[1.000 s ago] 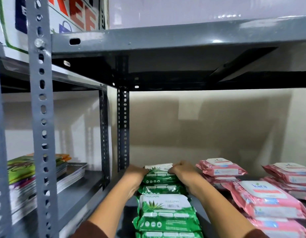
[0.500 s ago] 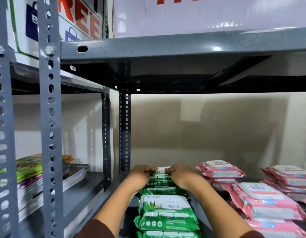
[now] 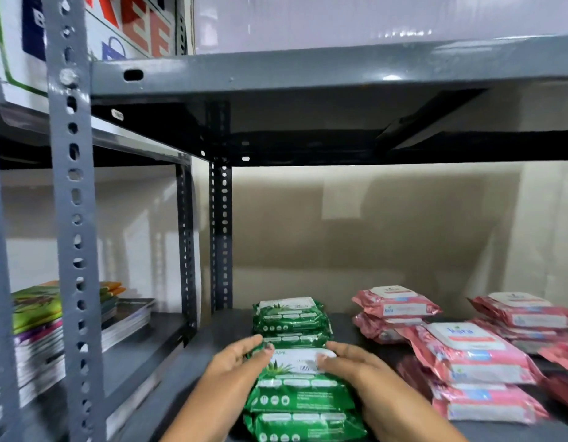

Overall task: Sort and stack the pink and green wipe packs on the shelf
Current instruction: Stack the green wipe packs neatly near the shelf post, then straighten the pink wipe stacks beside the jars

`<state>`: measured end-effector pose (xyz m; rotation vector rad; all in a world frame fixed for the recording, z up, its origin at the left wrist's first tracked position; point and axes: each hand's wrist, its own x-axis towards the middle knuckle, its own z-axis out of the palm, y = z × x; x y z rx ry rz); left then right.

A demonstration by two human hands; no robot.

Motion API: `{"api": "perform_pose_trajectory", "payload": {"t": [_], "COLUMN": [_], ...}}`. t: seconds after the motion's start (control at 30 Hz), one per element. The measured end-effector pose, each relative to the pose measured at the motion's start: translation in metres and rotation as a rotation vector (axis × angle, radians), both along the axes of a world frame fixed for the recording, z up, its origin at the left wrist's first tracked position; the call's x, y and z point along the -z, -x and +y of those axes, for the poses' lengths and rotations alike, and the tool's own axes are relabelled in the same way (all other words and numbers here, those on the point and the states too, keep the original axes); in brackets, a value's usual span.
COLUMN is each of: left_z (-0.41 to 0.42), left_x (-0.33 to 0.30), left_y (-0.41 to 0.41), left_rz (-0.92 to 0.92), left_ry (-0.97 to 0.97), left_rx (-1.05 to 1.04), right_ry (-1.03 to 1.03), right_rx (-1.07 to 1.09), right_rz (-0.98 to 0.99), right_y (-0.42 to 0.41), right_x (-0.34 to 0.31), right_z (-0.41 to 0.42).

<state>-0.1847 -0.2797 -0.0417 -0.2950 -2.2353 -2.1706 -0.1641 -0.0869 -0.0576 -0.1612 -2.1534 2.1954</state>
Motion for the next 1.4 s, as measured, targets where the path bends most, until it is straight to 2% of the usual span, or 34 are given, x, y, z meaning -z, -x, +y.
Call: {"api": "perform_pose_trajectory", "payload": {"t": [0.17,0.27,0.47,0.6,0.67,0.7,0.77,0.83,0.9,0.97,1.07,1.13,1.2,1.4], "left_z": [0.004,0.002,0.001,-0.004,0.002,0.007,0.025,0.054,0.092,0.135,0.189,0.205,0.213,0.202], "left_x": [0.004,0.003,0.0,-0.01,-0.023,-0.03,-0.042,-0.049,-0.049,-0.043,-0.027,-0.014,-0.01,-0.008], "left_y": [0.0,0.004,-0.002,-0.01,-0.025,-0.036,-0.057,-0.072,-0.08,-0.075,-0.061,-0.051,-0.05,-0.064], "left_rz": [0.036,0.039,0.082,0.129,0.263,0.343,0.46,0.383,0.216,0.04,-0.084,-0.125,-0.139,-0.187], "left_ry": [0.071,0.103,0.202,0.327,0.427,0.4,0.131,-0.14,-0.266,-0.305,-0.238,-0.212,-0.211,-0.283], "left_rx": [-0.01,0.011,-0.004,-0.138,-0.253,-0.288,-0.222,-0.03,0.162,0.305,0.265,0.231,0.171,0.088], "right_ry": [-0.071,-0.267,-0.406,-0.52,-0.605,-0.592,-0.475,-0.399,-0.24,-0.09,0.048,0.035,-0.016,0.043], "right_rx": [0.006,-0.042,-0.03,0.064,0.174,0.232,0.336,0.512,0.669,0.588,0.407,0.372,0.377,0.256], "right_rz": [0.094,0.148,0.189,0.183,0.242,0.305,0.423,0.514,0.513,0.361,0.142,0.093,0.102,0.113], "right_y": [-0.014,-0.017,-0.021,-0.046,-0.069,-0.08,-0.101,-0.112,-0.114,-0.108,-0.093,-0.081,-0.082,-0.095], "right_x": [-0.007,-0.011,-0.013,-0.024,-0.031,-0.037,-0.051,-0.059,-0.06,-0.049,-0.027,-0.024,-0.023,-0.013], "right_z": [-0.008,-0.007,-0.01,-0.019,-0.014,-0.007,0.021,0.066,0.113,0.148,0.178,0.178,0.173,0.171]}}
